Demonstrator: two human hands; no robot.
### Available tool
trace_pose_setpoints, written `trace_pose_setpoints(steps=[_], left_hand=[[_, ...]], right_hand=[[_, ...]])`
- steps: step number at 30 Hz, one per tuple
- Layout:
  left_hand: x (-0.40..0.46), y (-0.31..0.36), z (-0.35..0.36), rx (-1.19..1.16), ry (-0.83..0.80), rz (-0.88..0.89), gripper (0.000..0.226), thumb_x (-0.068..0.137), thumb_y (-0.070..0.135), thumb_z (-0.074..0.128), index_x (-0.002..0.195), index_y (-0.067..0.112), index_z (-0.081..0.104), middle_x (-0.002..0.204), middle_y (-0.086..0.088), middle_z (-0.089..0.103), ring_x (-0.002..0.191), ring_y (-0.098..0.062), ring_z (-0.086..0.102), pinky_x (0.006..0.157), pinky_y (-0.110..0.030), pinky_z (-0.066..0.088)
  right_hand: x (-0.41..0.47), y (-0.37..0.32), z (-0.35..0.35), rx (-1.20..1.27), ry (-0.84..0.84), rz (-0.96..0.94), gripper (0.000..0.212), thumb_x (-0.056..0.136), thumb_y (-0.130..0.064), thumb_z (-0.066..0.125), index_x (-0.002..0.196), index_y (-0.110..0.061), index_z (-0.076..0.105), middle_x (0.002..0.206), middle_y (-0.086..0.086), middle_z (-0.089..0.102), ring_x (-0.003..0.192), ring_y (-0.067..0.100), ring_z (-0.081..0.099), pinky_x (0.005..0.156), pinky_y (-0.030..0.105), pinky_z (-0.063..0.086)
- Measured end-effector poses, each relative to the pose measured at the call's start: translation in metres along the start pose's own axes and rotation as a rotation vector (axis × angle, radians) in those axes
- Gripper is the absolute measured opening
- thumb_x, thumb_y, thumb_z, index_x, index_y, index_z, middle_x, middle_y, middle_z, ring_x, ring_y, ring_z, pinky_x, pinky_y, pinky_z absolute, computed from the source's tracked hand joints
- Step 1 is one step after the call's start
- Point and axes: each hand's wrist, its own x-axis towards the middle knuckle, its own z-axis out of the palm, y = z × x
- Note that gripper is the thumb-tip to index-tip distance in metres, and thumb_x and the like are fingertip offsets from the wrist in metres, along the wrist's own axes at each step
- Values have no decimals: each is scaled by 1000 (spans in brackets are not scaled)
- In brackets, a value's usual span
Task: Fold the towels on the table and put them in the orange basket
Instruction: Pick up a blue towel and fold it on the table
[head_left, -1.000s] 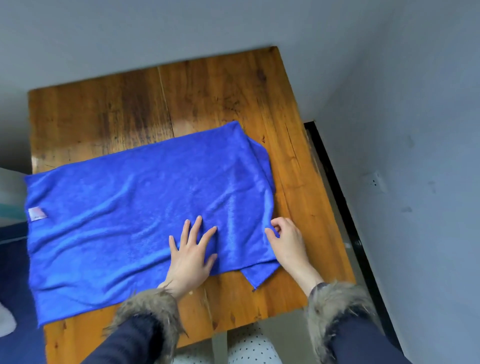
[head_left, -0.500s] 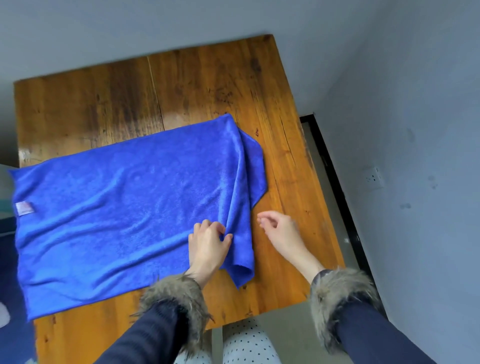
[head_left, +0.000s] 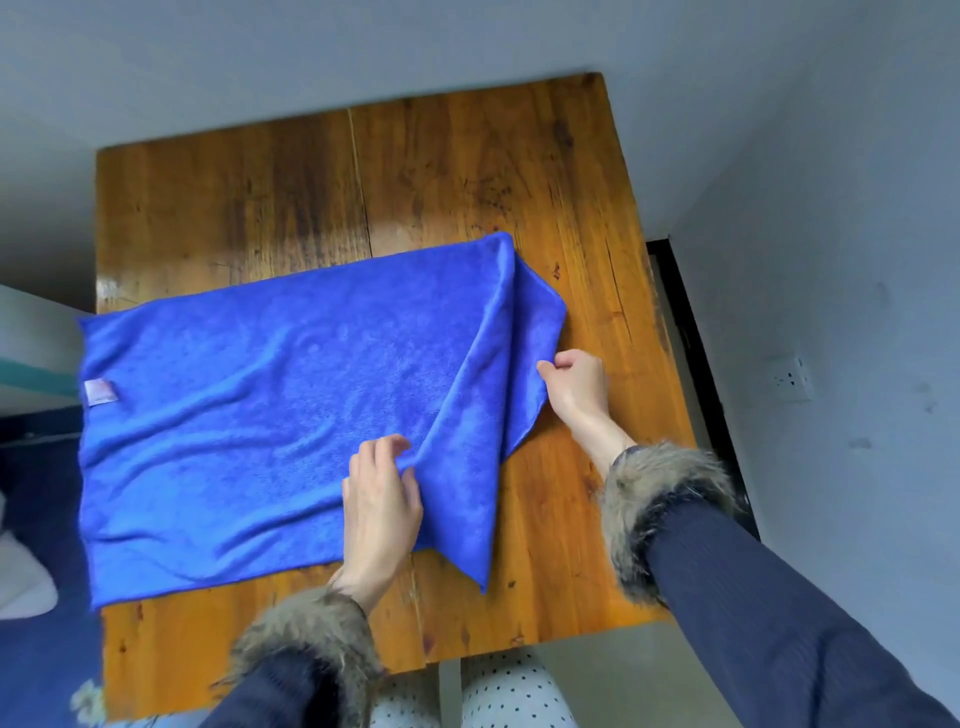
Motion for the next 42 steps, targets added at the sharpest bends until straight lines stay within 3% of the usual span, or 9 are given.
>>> trace_pose_setpoints(steps=[4, 8, 19, 25, 27, 29, 31, 34, 42], left_hand=[[-12, 20, 0, 275, -67, 513, 38, 55, -13, 70, 85, 10, 64, 92, -8, 62, 77, -31, 57, 65, -32, 32], [-25, 40, 21, 354, -283, 720, 33, 59, 5, 77, 86, 21, 68, 96, 4, 66, 84, -21, 62, 65, -28, 42], [-44, 65, 55, 626, -444, 508, 64, 40, 68, 77, 76, 15, 69, 97, -6, 67, 86, -27, 64, 66, -36, 50], [-41, 85, 69, 627, -360, 529, 30, 43, 27, 83, 60, 20, 59, 70, 0, 56, 63, -20, 55, 52, -28, 41], [-42, 86, 71, 598, -375, 519, 25, 46, 19, 79, 58, 20, 57, 67, 1, 54, 60, -20, 54, 50, -27, 40], [-41, 82, 71, 489, -392, 416, 14, 62, 15, 70, 68, 15, 57, 75, -2, 54, 71, -23, 54, 58, -31, 40], [-36, 76, 71, 271, -456, 241, 3, 81, 12, 52, 83, 11, 54, 86, -6, 54, 84, -27, 51, 69, -35, 39], [-29, 71, 58, -172, -422, -6, 4, 87, 8, 49, 89, 10, 52, 79, -6, 59, 79, -30, 55, 70, -38, 43], [1, 42, -2, -460, -217, -274, 30, 93, 3, 25, 103, 14, 51, 90, -5, 55, 83, -23, 48, 68, -31, 35]], right_hand=[[6, 5, -29, -51, 126, -51, 9, 86, -22, 59, 87, -14, 63, 99, 9, 68, 97, 29, 59, 71, 26, 36], [23, 16, -60, -83, 220, -28, 16, 89, -19, 53, 93, -6, 59, 104, 14, 64, 102, 34, 55, 78, 31, 39], [32, 34, -74, 384, 159, 168, 17, 83, -16, 65, 96, -14, 53, 101, 6, 56, 90, 20, 54, 83, 36, 47], [30, 33, -80, 519, 182, 200, 16, 86, -9, 56, 72, -17, 58, 80, 1, 61, 68, 12, 55, 67, 27, 49], [31, 34, -83, 509, 198, 203, 7, 86, -7, 56, 88, -12, 59, 92, 5, 60, 70, 11, 55, 70, 27, 50], [32, 34, -86, 537, 162, 226, 29, 86, -4, 56, 115, -7, 55, 106, 7, 56, 84, 16, 57, 79, 30, 51], [31, 31, -89, 598, 116, 270, 34, 84, 3, 53, 118, 6, 53, 94, 8, 53, 83, 20, 52, 77, 32, 49], [25, 21, -93, 670, 78, 306, 17, 80, 10, 48, 93, 13, 59, 69, 7, 47, 62, 16, 44, 66, 30, 46], [3, -31, -69, 383, 59, -18, 26, 81, 0, 59, 105, -3, 67, 100, 7, 66, 94, 19, 63, 85, 31, 53]])
